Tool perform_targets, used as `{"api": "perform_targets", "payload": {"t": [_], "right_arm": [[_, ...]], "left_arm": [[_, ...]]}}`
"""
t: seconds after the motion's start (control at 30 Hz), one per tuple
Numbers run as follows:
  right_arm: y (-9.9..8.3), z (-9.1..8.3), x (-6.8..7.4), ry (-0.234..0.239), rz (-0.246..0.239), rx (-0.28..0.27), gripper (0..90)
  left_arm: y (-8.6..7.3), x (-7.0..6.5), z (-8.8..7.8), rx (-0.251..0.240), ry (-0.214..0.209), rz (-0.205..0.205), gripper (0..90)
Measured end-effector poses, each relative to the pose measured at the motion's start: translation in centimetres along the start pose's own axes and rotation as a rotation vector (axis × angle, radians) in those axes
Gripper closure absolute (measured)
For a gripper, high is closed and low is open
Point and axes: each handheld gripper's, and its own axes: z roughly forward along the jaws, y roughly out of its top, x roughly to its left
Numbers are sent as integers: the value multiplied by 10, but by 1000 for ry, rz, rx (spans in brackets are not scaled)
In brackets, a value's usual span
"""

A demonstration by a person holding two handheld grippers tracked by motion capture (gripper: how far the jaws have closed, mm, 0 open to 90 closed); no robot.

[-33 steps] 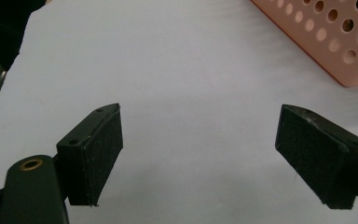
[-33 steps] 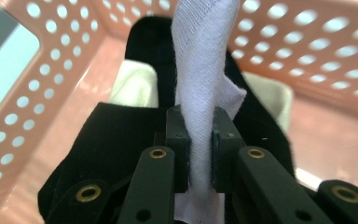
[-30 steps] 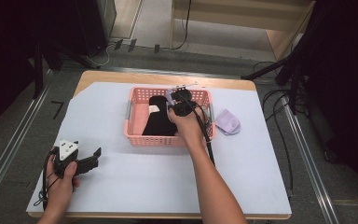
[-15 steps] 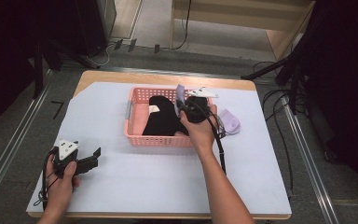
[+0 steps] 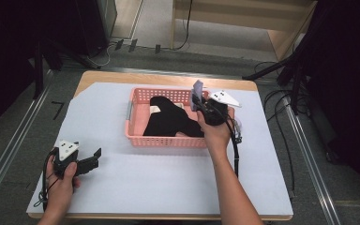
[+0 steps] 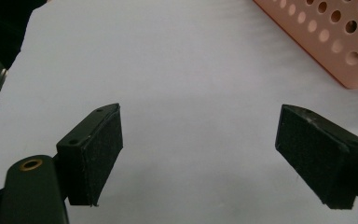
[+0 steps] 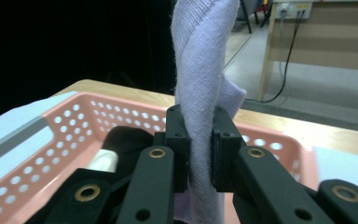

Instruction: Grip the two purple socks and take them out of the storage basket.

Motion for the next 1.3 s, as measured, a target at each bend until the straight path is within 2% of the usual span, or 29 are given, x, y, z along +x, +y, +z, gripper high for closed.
{"api": "perform_targets", "payload": {"t": [0.07, 0.23, 0.37, 0.4, 0.43, 0.47, 0.5, 0.53, 0.6, 0.77, 0.93, 1.0, 1.07, 1.1, 1.13, 1.17, 1.2, 1.23, 1.3], "right_arm": [[0, -3, -6, -27, -8, -9, 805], [1, -13, -22, -74, 14, -42, 804], [0, -19, -32, -110, 12, -46, 802], [-2, -22, -40, -136, 24, -41, 801], [-2, -22, -40, -136, 24, -41, 801], [-4, -26, -49, -158, 34, -27, 802], [-4, -26, -49, -158, 34, -27, 802], [-8, -30, -57, -180, 47, -18, 801], [-9, -32, -61, -191, 52, -11, 801], [-23, -38, -83, -247, 106, 18, 801], [-33, -36, -94, -270, 116, 58, 799], [-38, -35, -98, -284, 135, 80, 796], [-42, -35, -101, -284, 158, 94, 751], [-43, -35, -102, -280, 160, 101, 667], [-45, -34, -101, -297, 133, 111, 474], [-45, -34, -101, -304, 117, 114, 407], [-45, -34, -101, -304, 117, 114, 407], [-45, -36, -100, -324, 104, 119, 308], [-45, -37, -99, -323, 115, 119, 277]], "left_arm": [[0, 0, 0, 1, 0, 1, 154], [0, 0, 0, 0, 0, 1, 154], [0, 0, 0, 1, 0, 0, 154], [0, 0, 0, 0, 1, -1, 154], [0, 0, 0, 0, 1, -1, 154], [0, 0, 0, -2, 3, 0, 154], [0, 0, 0, -2, 3, 0, 154], [0, 0, 0, -1, 3, 0, 154], [0, 0, 0, -1, 3, -1, 154], [0, 0, 0, 0, 5, 1, 154], [0, 0, 0, 1, 7, 2, 153], [0, 0, 1, -2, 5, -2, 153], [0, 0, 0, -3, 6, 0, 154], [0, 0, 0, -3, 5, -1, 153], [0, 0, 0, 0, 4, -1, 154], [0, 0, 0, -2, 5, 0, 154], [0, 0, 0, -2, 5, 0, 153], [0, 0, 0, -2, 5, 2, 153], [0, 0, 0, -4, 4, -1, 153]]}}
